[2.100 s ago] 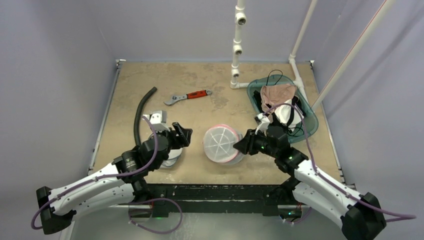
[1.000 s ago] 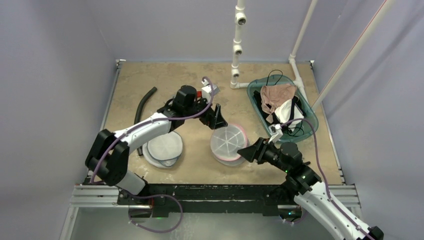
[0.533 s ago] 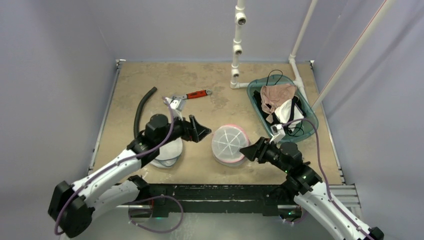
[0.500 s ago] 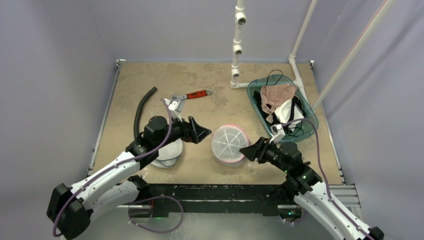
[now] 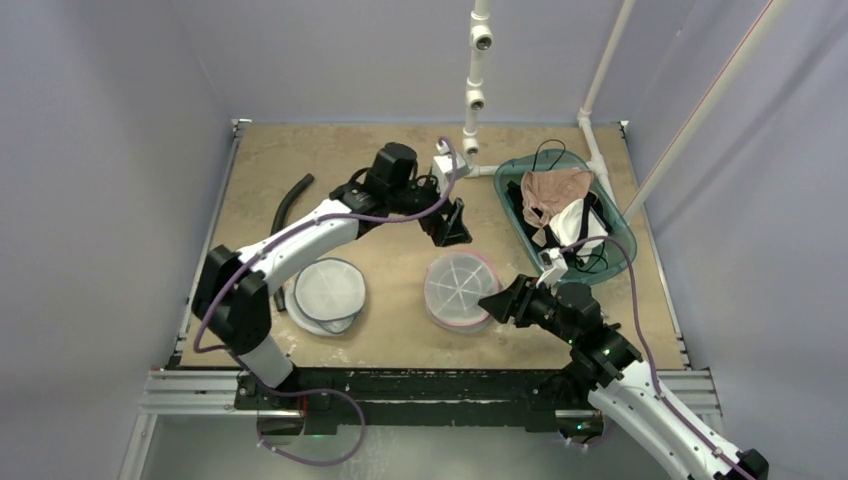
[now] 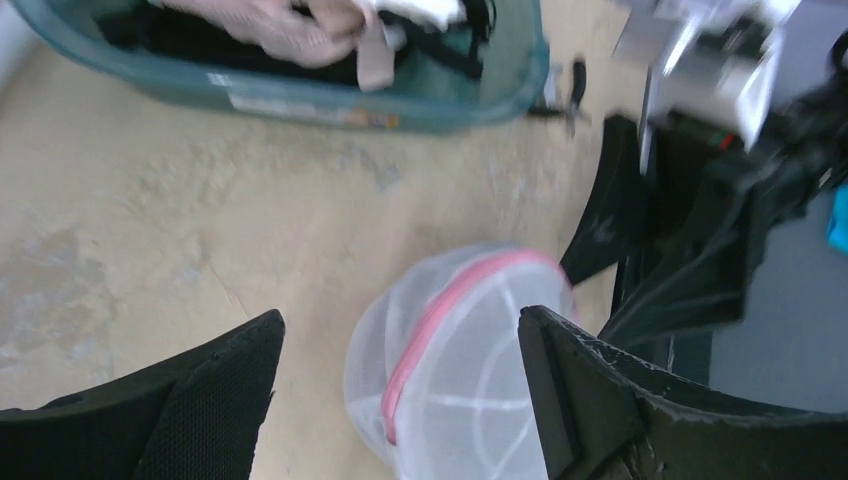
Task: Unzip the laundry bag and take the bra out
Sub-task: Place the laundry bag at the center of the board, then unzip the laundry bag at the center of the board.
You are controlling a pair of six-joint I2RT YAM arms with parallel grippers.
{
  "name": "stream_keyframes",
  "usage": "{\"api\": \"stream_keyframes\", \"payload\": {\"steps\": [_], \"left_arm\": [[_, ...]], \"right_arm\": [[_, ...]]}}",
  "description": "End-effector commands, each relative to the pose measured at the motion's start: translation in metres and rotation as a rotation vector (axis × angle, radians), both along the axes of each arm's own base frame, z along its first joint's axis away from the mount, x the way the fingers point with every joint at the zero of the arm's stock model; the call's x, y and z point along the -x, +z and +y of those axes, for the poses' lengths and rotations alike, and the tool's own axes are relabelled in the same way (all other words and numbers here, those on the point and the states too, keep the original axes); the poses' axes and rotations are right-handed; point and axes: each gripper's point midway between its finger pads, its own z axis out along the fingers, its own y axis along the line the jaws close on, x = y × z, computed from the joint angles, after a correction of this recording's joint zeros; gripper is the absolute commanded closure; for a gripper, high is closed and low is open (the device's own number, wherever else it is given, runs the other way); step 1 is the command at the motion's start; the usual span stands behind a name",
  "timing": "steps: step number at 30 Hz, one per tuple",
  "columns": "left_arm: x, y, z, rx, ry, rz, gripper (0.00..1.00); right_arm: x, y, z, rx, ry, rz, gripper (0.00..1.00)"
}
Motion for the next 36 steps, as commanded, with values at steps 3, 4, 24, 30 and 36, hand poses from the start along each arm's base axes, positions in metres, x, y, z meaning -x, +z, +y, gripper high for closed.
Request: {"api": "stream_keyframes", "payload": {"steps": [3, 4, 24, 30, 36], "left_arm": [[0.029, -0.054, 0.007, -0.129, -0.307, -0.055, 0.15], [0.030, -0.060, 0.006, -0.133, -0.324, -0.057, 0.15], [0.049, -0.101, -0.016, -0.141, -0.466, 0.028, 0.89], [0.046, -0.063, -0.011, -0.043, -0.348, -0.016, 1.00], [0.032, 0.022, 0.011, 0.186, 0.009, -0.079, 1.00]], "right_arm": [[-0.005, 0.024, 0.005, -0.020, 0.026, -0.073, 0.41], [-0.005, 0.024, 0.006, -0.019, 0.028, -0.074, 0.41], [-0.001, 0.027, 0.008, -0.026, 0.056, -0.087, 0.40], [0.005, 0.041, 0.007, -0.029, 0.076, -0.103, 0.38], [0.005, 0.072, 0.005, -0.057, 0.067, -0.160, 0.32]]}}
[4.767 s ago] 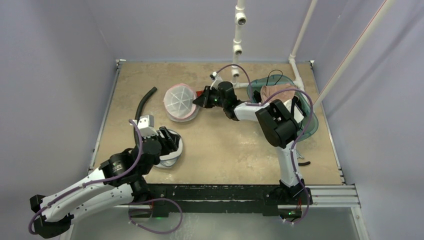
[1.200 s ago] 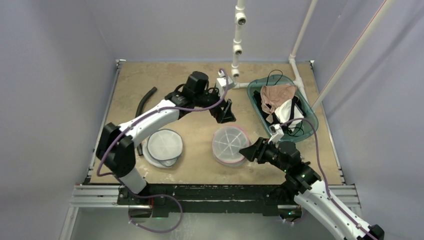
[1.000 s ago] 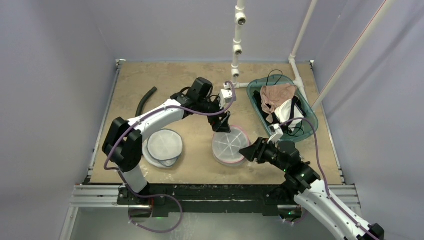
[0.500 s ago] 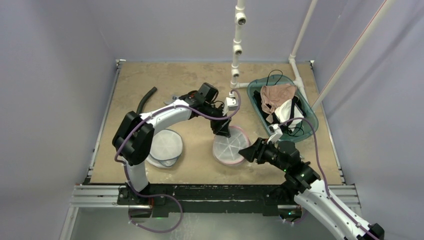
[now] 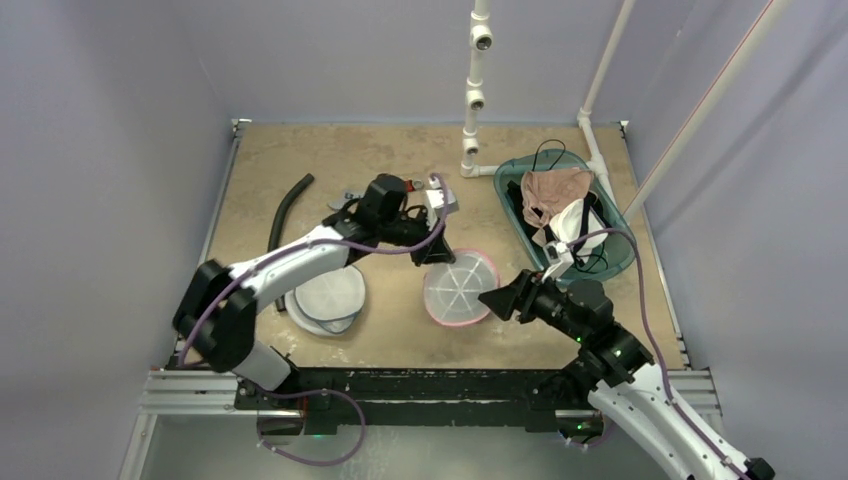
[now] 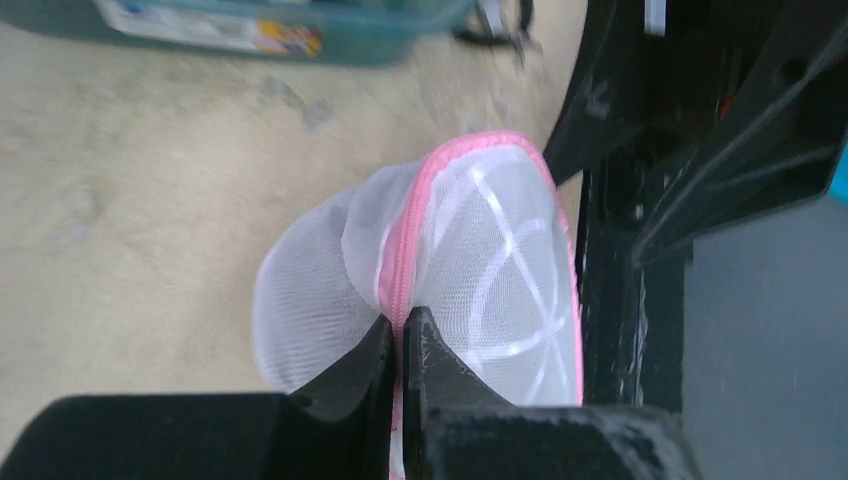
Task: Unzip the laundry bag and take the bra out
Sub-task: Unzip the laundry bag at the center of the board.
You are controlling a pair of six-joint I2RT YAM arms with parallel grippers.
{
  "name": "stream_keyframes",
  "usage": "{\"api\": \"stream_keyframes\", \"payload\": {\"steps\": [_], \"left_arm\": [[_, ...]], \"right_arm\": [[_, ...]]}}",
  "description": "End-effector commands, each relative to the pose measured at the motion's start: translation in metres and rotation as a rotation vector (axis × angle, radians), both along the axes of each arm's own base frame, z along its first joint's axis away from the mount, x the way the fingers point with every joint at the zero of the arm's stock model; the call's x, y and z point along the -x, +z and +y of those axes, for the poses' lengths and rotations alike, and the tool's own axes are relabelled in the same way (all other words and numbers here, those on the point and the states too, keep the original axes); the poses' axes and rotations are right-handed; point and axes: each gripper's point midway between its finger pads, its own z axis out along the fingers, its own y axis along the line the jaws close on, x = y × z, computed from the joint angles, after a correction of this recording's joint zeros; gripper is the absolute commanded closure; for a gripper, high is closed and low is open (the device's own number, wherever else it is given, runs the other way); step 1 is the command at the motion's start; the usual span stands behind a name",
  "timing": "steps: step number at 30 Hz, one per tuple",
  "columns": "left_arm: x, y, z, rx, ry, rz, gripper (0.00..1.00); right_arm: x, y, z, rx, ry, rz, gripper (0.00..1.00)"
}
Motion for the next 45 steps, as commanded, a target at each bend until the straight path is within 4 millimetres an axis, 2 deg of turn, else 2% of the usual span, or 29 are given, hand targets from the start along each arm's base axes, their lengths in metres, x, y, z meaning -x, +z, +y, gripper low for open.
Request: {"api": "stream_keyframes", "payload": {"steps": [1, 6, 8, 10, 12, 17, 19, 22, 26, 29, 32, 33, 37, 39, 42, 45], "left_arm": [[-0.025, 0.114, 0.009, 0.312, 0.325, -0.112, 1.00], [-0.037, 0.172, 0.065, 0.574, 0.771, 0.001, 1.00], [-0.041, 0.177, 0.091, 0.665, 0.948, 0.092, 1.00], [-0.041, 0.164, 0.113, 0.728, 1.108, 0.216, 1.00], [-0.036, 0.157, 0.126, 0.816, 1.198, 0.319, 1.00], [-0.008, 0.141, 0.130, 0.946, 1.371, 0.472, 1.00], [0.003, 0.122, 0.130, 0.965, 1.478, 0.523, 1.00], [0.018, 0.092, 0.121, 0.969, 1.577, 0.555, 1.00], [0.031, 0.072, 0.113, 0.992, 1.632, 0.542, 1.00], [0.035, 0.060, 0.115, 0.982, 1.657, 0.531, 1.00], [0.040, 0.039, 0.121, 0.914, 1.671, 0.502, 1.00], [0.042, 0.030, 0.123, 0.875, 1.673, 0.489, 0.95], [0.051, 0.013, 0.131, 0.731, 1.657, 0.468, 0.58], [0.056, 0.006, 0.139, 0.657, 1.649, 0.453, 0.43], [0.065, 0.002, 0.154, 0.539, 1.624, 0.411, 0.34], [0.071, 0.016, 0.169, 0.407, 1.562, 0.290, 0.30]], "right_arm": [[0.000, 0.046, 0.002, -0.052, 0.016, -0.101, 0.31], [0.000, 0.075, 0.002, -0.097, 0.009, -0.150, 0.25], [0.000, 0.088, 0.003, -0.127, 0.014, -0.173, 0.24], [-0.001, 0.098, 0.005, -0.152, 0.015, -0.187, 0.23], [-0.004, 0.104, 0.008, -0.182, 0.006, -0.190, 0.23], [-0.004, 0.110, 0.019, -0.330, 0.025, -0.163, 0.25], [-0.003, 0.114, 0.022, -0.410, 0.029, -0.155, 0.26], [-0.008, 0.104, 0.021, -0.468, -0.012, -0.113, 0.27], [-0.018, 0.076, 0.021, -0.454, -0.073, -0.022, 0.29], [-0.020, 0.061, 0.020, -0.431, -0.092, 0.012, 0.30], [-0.020, 0.047, 0.018, -0.394, -0.104, 0.029, 0.30], [-0.021, 0.043, 0.017, -0.369, -0.110, 0.032, 0.30], [-0.022, 0.021, 0.009, -0.239, -0.135, 0.054, 0.30], [-0.021, 0.017, 0.006, -0.201, -0.137, 0.052, 0.29], [-0.016, 0.012, 0.003, -0.164, -0.128, 0.055, 0.29], [-0.006, 0.011, 0.012, -0.173, -0.044, 0.055, 0.29]]}}
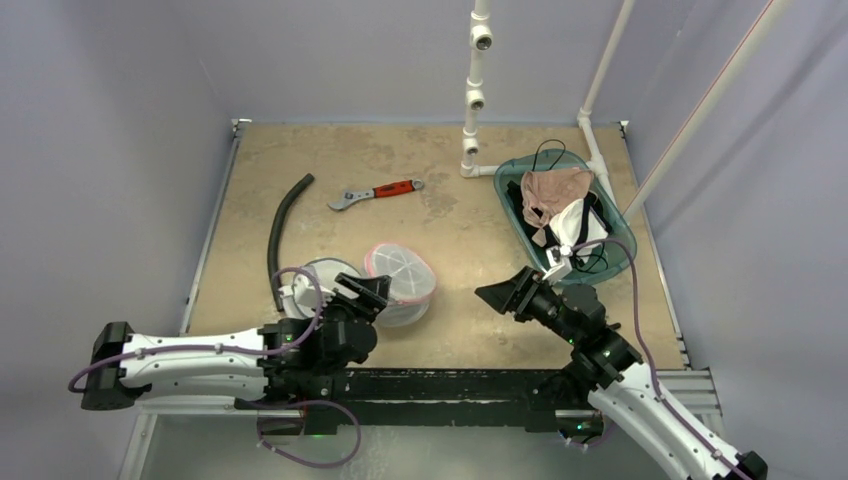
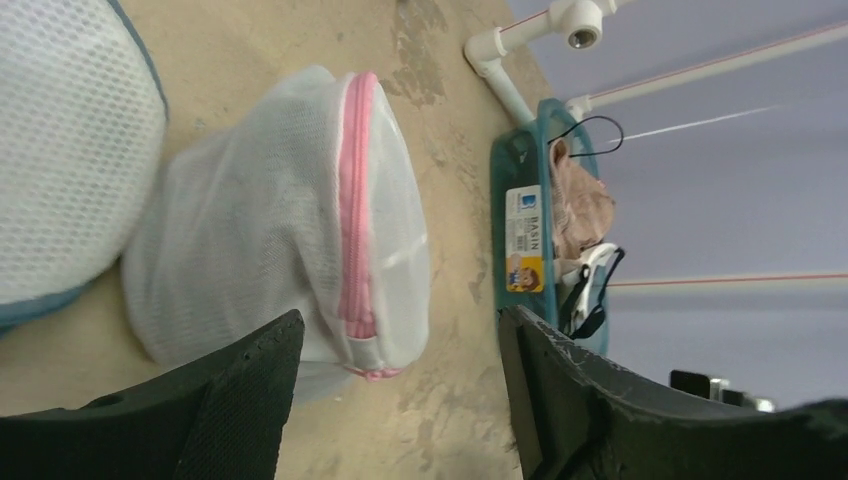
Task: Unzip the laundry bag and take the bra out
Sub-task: Unzip the laundry bag at the center of the board.
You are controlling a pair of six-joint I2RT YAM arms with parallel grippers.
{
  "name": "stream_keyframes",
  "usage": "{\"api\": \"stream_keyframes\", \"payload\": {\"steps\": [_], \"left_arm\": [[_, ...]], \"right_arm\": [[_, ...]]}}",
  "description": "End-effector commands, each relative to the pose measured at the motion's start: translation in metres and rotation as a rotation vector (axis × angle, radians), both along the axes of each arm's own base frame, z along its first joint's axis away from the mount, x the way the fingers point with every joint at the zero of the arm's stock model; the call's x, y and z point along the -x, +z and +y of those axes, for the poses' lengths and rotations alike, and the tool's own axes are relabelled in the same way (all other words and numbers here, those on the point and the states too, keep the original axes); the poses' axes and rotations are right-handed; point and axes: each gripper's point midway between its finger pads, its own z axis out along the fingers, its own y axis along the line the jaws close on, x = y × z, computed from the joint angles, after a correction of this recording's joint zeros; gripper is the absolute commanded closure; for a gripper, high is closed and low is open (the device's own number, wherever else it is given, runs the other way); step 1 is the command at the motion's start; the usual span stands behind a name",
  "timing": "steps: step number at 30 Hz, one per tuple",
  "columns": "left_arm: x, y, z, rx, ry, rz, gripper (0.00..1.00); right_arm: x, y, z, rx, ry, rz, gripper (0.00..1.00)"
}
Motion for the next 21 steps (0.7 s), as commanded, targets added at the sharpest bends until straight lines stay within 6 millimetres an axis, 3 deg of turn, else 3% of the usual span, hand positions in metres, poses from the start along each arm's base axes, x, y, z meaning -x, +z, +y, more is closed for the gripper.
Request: {"api": "stream_keyframes", "payload": {"steps": [1, 5, 9, 11, 12, 14, 16, 21], "left_arm": [[0.011, 0.015, 0.027, -0.270, -0.105, 0.000, 0.27], [0.012, 0.047, 0.034, -0.400, -0.185, -0.077, 0.15], [0.011, 0.082, 0.026, -0.413, -0.269, -0.142, 0.13], [0.006, 0.089, 0.017, -0.436, -0.335, -0.137, 0.13], [0.001, 0.087, 0.012, -0.454, -0.370, -0.113, 0.13], [-0.010, 0.067, -0.003, -0.504, -0.468, -0.020, 0.13], [-0.022, 0.046, -0.005, -0.503, -0.511, 0.078, 0.16], [-0.037, 0.035, 0.020, -0.451, -0.406, 0.130, 0.24]], "right_arm": [[0.012, 0.011, 0.009, 0.006, 0.106, -0.050, 0.29], [0.019, 0.004, 0.025, -0.022, 0.216, -0.058, 0.29], [0.018, 0.006, 0.037, -0.027, 0.271, -0.062, 0.30], [0.016, 0.009, 0.041, -0.017, 0.276, -0.072, 0.30], [0.014, 0.011, 0.043, -0.008, 0.274, -0.079, 0.30], [0.011, 0.015, 0.048, 0.006, 0.271, -0.093, 0.30], [0.010, 0.018, 0.054, 0.016, 0.276, -0.105, 0.30], [0.009, 0.021, 0.066, 0.021, 0.277, -0.120, 0.30]]}}
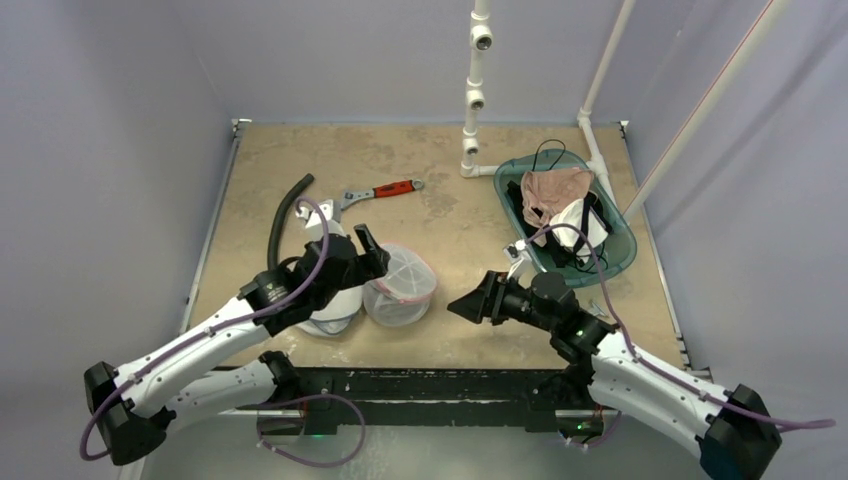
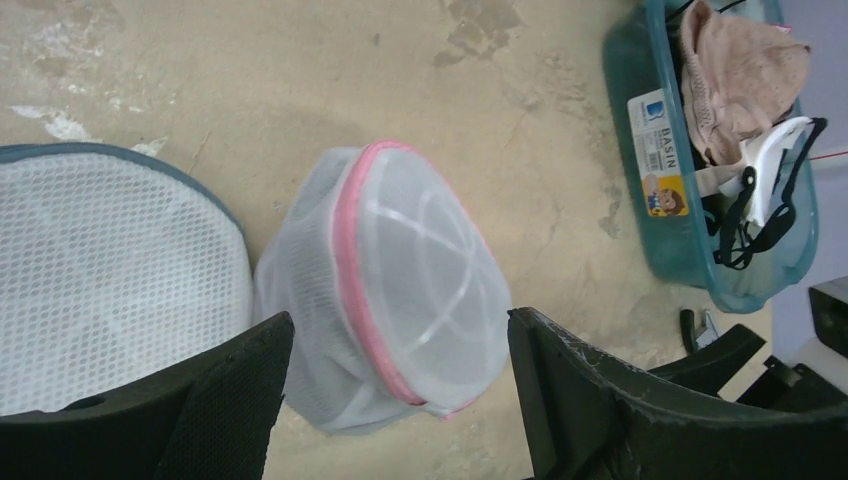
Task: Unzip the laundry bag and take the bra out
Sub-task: Unzip the laundry bag at the center of the board.
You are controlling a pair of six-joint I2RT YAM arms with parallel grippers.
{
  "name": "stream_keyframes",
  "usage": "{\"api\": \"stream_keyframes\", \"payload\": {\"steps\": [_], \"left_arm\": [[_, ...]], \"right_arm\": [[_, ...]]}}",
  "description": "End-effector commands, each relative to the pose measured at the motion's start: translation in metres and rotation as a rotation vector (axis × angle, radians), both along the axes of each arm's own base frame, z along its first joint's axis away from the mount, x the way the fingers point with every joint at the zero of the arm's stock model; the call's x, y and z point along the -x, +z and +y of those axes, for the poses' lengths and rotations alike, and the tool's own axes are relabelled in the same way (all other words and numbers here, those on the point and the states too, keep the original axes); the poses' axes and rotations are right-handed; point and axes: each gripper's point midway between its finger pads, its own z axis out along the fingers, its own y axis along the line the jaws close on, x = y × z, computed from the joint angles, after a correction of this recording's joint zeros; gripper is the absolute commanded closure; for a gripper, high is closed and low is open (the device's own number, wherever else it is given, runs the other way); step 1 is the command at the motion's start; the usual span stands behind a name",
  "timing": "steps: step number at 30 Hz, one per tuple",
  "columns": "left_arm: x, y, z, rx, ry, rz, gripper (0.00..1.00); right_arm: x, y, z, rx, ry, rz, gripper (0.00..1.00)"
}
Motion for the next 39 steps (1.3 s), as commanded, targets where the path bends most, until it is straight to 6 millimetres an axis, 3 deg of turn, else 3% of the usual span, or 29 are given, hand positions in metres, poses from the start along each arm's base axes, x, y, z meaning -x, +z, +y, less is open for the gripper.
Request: {"api": "stream_keyframes", "payload": {"steps": [1, 6, 9, 17, 19, 23, 25, 33, 39], "left_arm": [[0.006, -0.001, 0.005, 0.047, -0.053, 0.035, 0.24], [-0.012, -0.018, 0.001, 0.054, -0.065, 0.101, 0.26], [-0.021, -0.027, -0.008, 0.075, -0.088, 0.134, 0.35], [-0.014, -0.048, -0.014, 0.159, -0.095, 0.189, 0.50], [-0.013, -0.055, -0.015, 0.160, -0.099, 0.205, 0.58], [-0.010, -0.065, -0.020, 0.202, -0.103, 0.226, 0.86], [-0.008, -0.062, -0.023, 0.249, -0.103, 0.216, 1.00], [-0.010, -0.028, -0.029, 0.537, -0.018, 0.148, 1.00], [-0.009, 0.000, -0.026, 0.710, 0.043, 0.124, 1.00]], "right_arm": [[-0.012, 0.034, 0.014, -0.061, -0.009, -0.119, 0.30], [-0.009, 0.031, 0.026, -0.049, 0.034, -0.130, 0.32], [-0.010, 0.033, 0.031, -0.013, 0.036, -0.163, 0.33], [-0.003, 0.035, 0.050, 0.032, 0.029, -0.235, 0.35], [-0.003, 0.034, 0.056, 0.044, 0.027, -0.247, 0.36], [-0.006, 0.038, 0.063, 0.070, -0.004, -0.277, 0.38], [-0.007, 0.042, 0.064, 0.065, -0.031, -0.293, 0.38], [-0.003, 0.069, 0.059, -0.015, -0.084, -0.395, 0.38], [-0.004, 0.077, 0.056, -0.016, -0.094, -0.445, 0.39]]}}
